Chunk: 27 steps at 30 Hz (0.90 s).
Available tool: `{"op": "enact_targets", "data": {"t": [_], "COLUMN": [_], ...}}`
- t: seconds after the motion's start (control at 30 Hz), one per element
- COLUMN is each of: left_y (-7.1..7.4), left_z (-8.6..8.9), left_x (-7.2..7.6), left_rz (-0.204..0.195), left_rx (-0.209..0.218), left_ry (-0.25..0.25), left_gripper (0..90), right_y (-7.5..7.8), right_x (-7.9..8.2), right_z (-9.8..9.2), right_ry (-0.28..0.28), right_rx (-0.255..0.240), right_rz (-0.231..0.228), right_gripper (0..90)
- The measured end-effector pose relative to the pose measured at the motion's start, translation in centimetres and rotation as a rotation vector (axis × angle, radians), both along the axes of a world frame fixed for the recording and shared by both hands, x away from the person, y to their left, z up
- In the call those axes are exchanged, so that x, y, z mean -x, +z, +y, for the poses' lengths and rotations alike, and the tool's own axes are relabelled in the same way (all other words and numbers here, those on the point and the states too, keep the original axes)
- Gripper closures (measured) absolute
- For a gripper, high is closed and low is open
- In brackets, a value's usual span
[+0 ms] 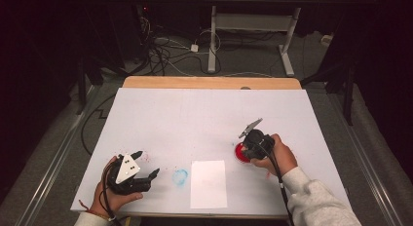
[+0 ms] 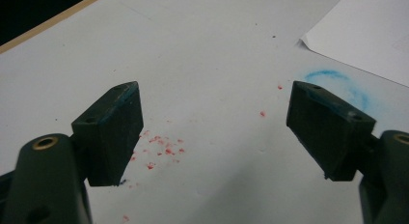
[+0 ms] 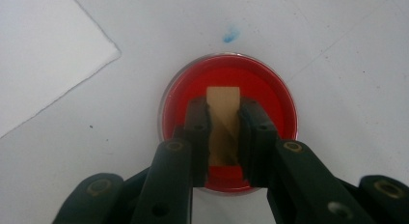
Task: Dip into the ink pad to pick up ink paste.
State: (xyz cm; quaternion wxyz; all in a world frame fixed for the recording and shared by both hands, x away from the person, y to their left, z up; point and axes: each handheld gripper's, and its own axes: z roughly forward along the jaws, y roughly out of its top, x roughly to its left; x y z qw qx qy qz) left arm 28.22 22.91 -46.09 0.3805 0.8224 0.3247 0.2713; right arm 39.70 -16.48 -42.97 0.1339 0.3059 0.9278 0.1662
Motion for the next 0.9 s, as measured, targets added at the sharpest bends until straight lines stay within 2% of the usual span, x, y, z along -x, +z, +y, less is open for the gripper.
{"op": "enact_targets", "data": {"t": [0.07,0.17,0.4,0.53,0.73,0.77,0.9], "left_y": [0.0,0.0,-0.1,0.0,-0.1,-0.1,0.0], "left_z": [0.1,0.2,0.2,0.2,0.2,0.2,0.2], "left_x": [-0.1,-0.1,0.0,0.1,0.0,0.0,0.0], "left_rz": [-0.01,0.002,0.005,0.004,0.006,0.007,0.007], "left_rx": [-0.003,-0.002,-0.002,-0.004,-0.005,-0.005,-0.005], "left_ry": [-0.005,0.002,0.008,0.005,0.003,0.003,0.003], "left_gripper": [20.1,20.1,20.1,20.1,20.1,20.1,20.1], "right_y": [0.1,1.0,5.6,7.2,7.5,7.3,5.9], "right_x": [0.0,0.0,0.3,0.6,0.7,0.6,0.4], "right_z": [0.1,-0.2,-1.0,-1.1,-1.2,-1.2,-1.0], "right_ry": [0.002,0.011,0.024,0.037,0.028,0.042,0.027], "right_rx": [0.001,-0.028,-0.075,-0.078,-0.072,-0.067,-0.057], "right_rz": [-0.002,-0.005,-0.078,-0.1,-0.1,-0.098,-0.08], "right_gripper": [76.4,76.3,76.3,76.3,76.3,76.3,76.3]}}
